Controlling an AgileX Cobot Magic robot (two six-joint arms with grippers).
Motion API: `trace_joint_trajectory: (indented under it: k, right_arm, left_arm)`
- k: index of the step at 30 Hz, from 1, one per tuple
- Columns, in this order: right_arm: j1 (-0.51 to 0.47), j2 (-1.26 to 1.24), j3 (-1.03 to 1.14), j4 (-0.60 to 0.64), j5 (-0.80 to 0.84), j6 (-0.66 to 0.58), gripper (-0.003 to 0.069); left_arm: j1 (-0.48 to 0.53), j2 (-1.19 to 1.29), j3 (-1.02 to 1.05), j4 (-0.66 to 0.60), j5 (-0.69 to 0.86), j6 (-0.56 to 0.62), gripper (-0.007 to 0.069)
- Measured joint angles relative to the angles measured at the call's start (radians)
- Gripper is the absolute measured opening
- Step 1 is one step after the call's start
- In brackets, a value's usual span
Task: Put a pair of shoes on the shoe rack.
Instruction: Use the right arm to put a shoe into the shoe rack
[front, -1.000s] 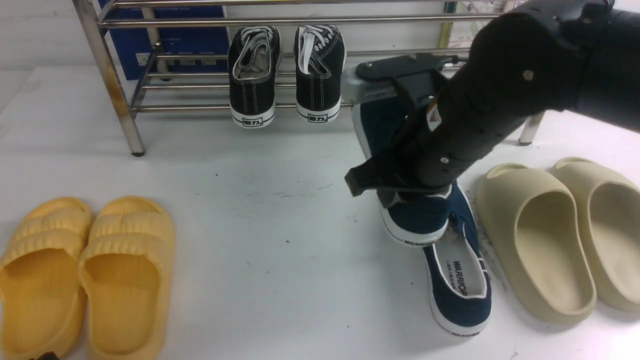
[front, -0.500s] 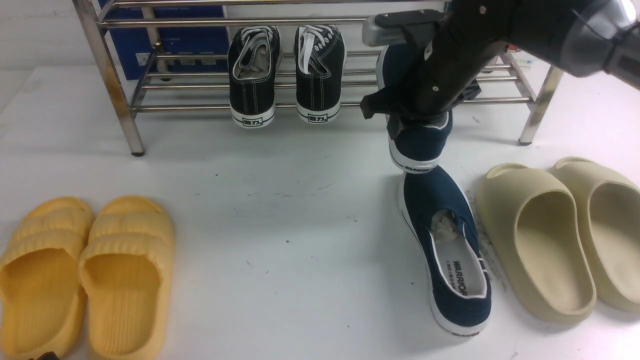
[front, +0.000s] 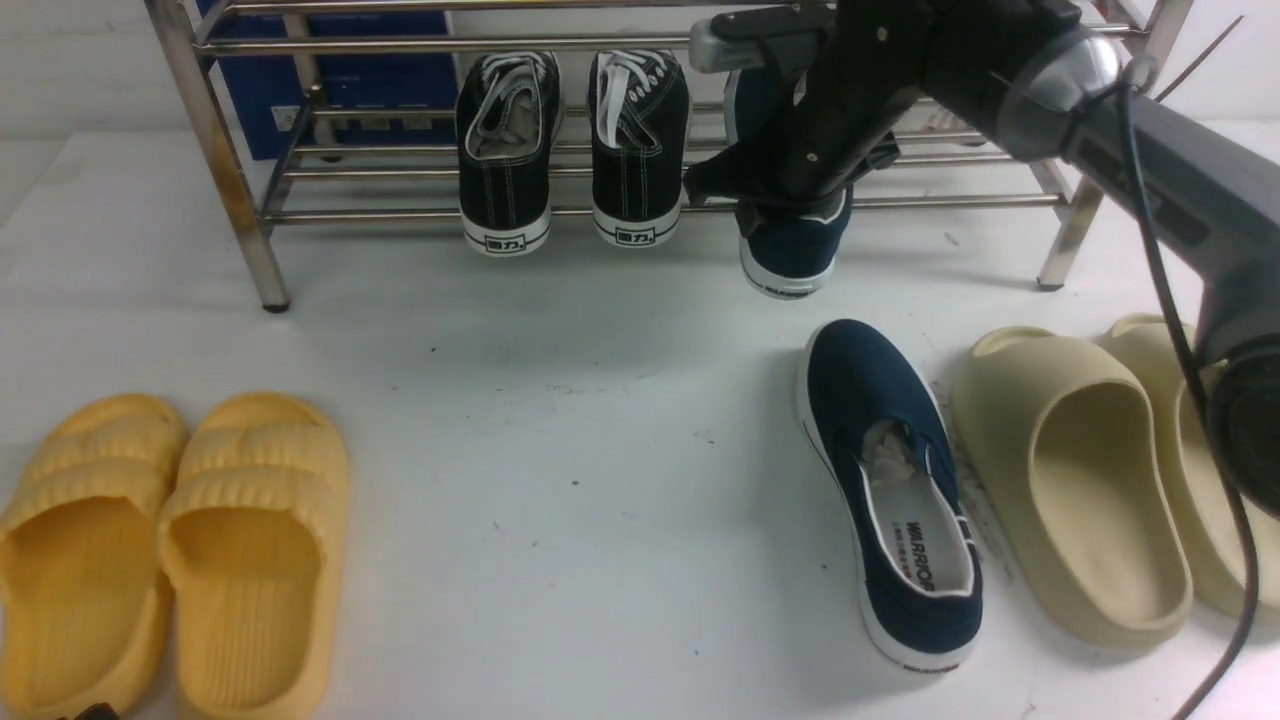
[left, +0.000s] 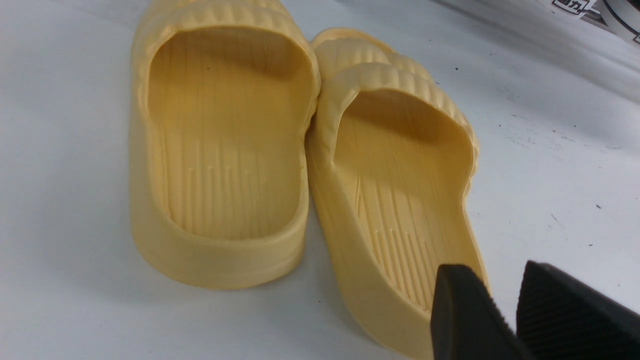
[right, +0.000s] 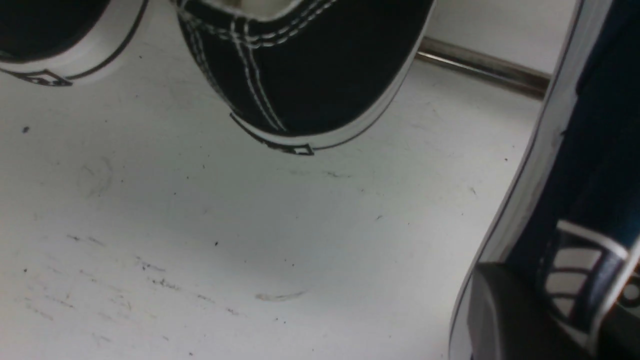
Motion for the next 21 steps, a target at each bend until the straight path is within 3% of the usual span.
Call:
trace_joint_trajectory:
  k: [13,21]
  right_arm:
    - [0.000,0.033,-0.016,-0.063,-0.101,-0.011,0.0052]
    - [0.000,0.033,-0.016,-0.072,-0.147,-0.013,0.0126]
  left_arm:
    - [0.000,0.000,0.000,0.000,0.000,0.000,0.0186]
    - [0.000,0.000,0.000,0.000,0.000,0.000,0.0196]
